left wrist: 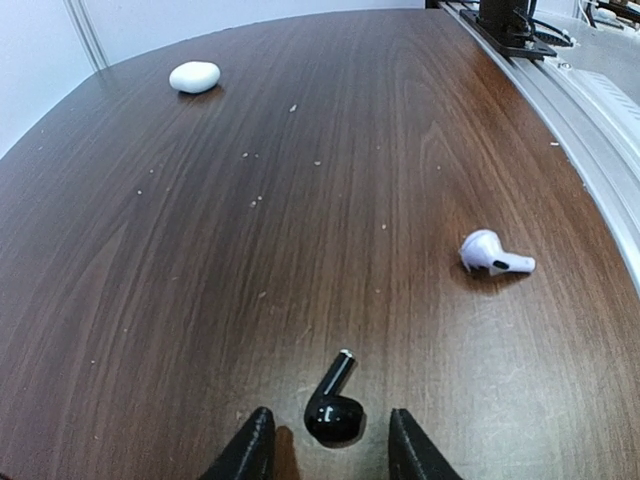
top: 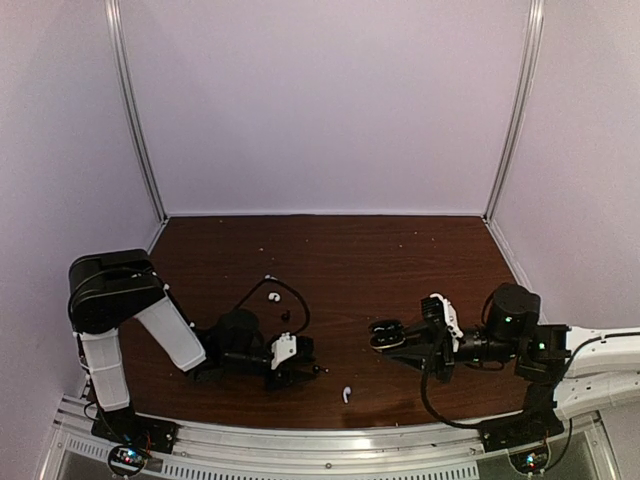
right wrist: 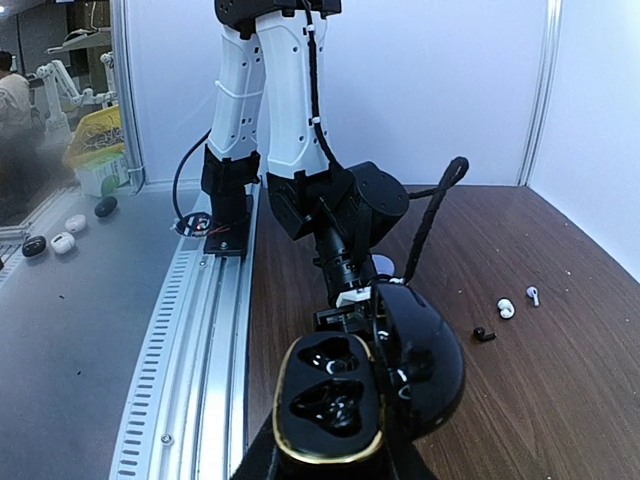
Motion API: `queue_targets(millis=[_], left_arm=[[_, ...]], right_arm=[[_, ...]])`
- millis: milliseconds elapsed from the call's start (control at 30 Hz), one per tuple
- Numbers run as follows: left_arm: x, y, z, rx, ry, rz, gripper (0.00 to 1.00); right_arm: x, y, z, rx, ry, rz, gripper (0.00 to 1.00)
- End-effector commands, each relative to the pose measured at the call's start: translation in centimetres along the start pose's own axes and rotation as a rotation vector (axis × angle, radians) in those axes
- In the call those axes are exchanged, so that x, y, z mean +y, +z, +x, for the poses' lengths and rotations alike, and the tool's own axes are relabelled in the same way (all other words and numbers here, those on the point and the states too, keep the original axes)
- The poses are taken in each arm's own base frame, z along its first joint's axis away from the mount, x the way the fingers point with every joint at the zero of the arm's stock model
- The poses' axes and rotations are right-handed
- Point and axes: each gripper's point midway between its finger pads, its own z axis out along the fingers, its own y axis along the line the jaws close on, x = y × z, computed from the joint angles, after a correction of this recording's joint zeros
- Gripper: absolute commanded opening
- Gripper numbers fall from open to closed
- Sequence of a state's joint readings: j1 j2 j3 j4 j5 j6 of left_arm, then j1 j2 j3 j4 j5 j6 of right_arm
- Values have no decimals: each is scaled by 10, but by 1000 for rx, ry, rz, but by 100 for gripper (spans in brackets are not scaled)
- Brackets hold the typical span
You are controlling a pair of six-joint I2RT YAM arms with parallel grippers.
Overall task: Insert the wireless bluetooth earbuds into the charging case
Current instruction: Pick up the right earbud from the center of the board.
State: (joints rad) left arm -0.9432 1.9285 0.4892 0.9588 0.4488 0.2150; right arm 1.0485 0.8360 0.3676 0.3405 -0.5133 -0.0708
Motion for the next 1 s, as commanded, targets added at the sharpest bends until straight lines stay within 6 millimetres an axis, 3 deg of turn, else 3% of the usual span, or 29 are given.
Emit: queue_targets(millis=[0, 567, 733, 967], left_arm=[[2, 2, 1, -7, 22, 3, 38], [5, 2, 3, 3, 48, -16, 27], [6, 4, 1, 2, 49, -11, 33], [5, 8, 6, 22, 41, 6, 31]], right_arm=[[1, -3, -20, -61, -109, 18, 3], [3, -3, -29, -51, -117, 18, 1], [3, -3, -29, -50, -112, 17, 1], [2, -2, -28, -47, -111, 18, 1]])
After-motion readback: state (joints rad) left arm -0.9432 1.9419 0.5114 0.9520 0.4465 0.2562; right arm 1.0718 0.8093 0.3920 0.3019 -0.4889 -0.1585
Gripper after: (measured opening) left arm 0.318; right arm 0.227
